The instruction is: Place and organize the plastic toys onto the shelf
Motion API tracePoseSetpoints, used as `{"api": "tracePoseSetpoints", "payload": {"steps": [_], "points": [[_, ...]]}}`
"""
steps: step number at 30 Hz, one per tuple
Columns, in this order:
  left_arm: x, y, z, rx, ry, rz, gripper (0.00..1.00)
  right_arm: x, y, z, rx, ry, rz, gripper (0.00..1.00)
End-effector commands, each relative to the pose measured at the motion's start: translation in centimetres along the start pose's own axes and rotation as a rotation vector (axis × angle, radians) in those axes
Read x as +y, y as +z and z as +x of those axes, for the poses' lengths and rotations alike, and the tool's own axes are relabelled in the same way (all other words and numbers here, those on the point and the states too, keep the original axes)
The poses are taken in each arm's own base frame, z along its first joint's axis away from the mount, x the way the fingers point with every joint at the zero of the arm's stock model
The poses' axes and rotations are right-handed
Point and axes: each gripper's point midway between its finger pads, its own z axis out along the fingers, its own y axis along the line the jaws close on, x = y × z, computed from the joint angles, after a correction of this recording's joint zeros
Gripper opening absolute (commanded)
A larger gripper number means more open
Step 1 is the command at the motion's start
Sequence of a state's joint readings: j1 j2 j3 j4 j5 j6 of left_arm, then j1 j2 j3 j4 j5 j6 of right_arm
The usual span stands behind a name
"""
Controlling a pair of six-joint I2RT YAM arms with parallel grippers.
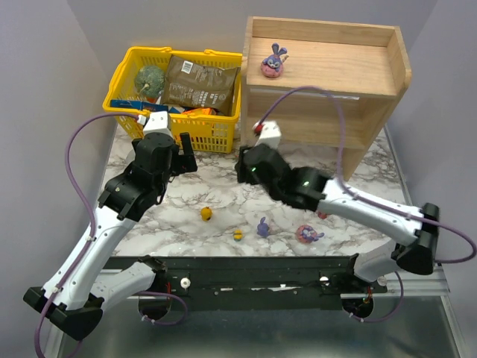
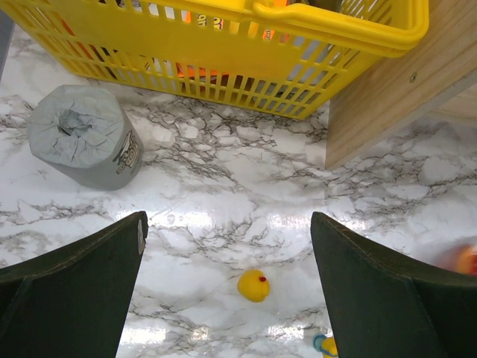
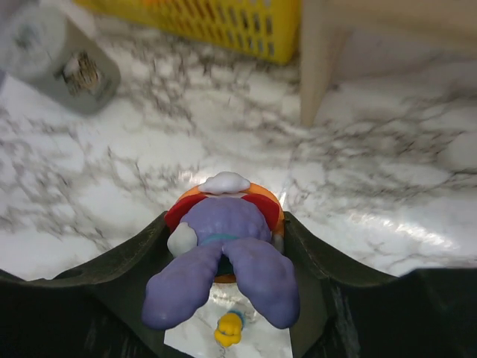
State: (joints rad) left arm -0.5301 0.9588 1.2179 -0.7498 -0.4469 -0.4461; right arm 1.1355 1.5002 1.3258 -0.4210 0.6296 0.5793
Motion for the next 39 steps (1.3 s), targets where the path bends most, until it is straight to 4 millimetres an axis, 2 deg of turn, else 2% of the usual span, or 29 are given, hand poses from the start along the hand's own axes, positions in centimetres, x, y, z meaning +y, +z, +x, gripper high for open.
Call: {"api": "tracePoseSetpoints", "payload": {"steps": [1,2,3,4,5,8,10,14,24,31,39], "points": [[-0.2,0.4,0.6,0.009,-0.019,0.015,0.99,-5.4,-6.2,-6.5,0.003,-0.015,0.101,0.1],[-0.2,0.5,0.6,0.006,-0.023,0.017,0.99,-6.9,-6.8,-8.0,-0.011,0.003,0.146,0.1],[-0.3,0.5,0.8,0.011,-0.024,0.018,0.99,-7.2,-8.5,-11.3,-0.063,0.05,0.143,0.1],[-0.3,0.7,0.9,0.014,-0.028,0.017,0.99,-8.4,-9.3,-11.7,-0.046,0.031,0.18,0.11],[-0.3,0.7,0.9,0.013,-0.032,0.019,0.99,-9.5,-9.8,-12.9,-0.068,0.035,0.218,0.1],[-0.3,1.0,1.4,0.021,-0.034,0.017,0.99,-10.7,-12.2,-17.3,-0.155,0.039,0.241,0.11],[-0.2,1.2,1.8,0.03,-0.031,0.012,0.99,-11.2,-13.2,-19.7,-0.217,0.024,0.245,0.12],[-0.2,1.4,2.1,0.034,-0.044,0.009,0.99,-12.6,-13.4,-22.2,-0.276,0.009,0.291,0.13],[-0.1,1.7,2.9,0.045,-0.056,0.003,0.99,-13.8,-12.5,-26.1,-0.378,-0.029,0.335,0.15],[0.0,2.0,3.2,0.053,-0.054,0.0,0.99,-14.5,-11.5,-27.6,-0.416,-0.029,0.35,0.16],[-0.1,2.1,3.3,0.057,-0.054,0.003,0.99,-14.9,-9.3,-27.9,-0.395,-0.039,0.338,0.17]]}}
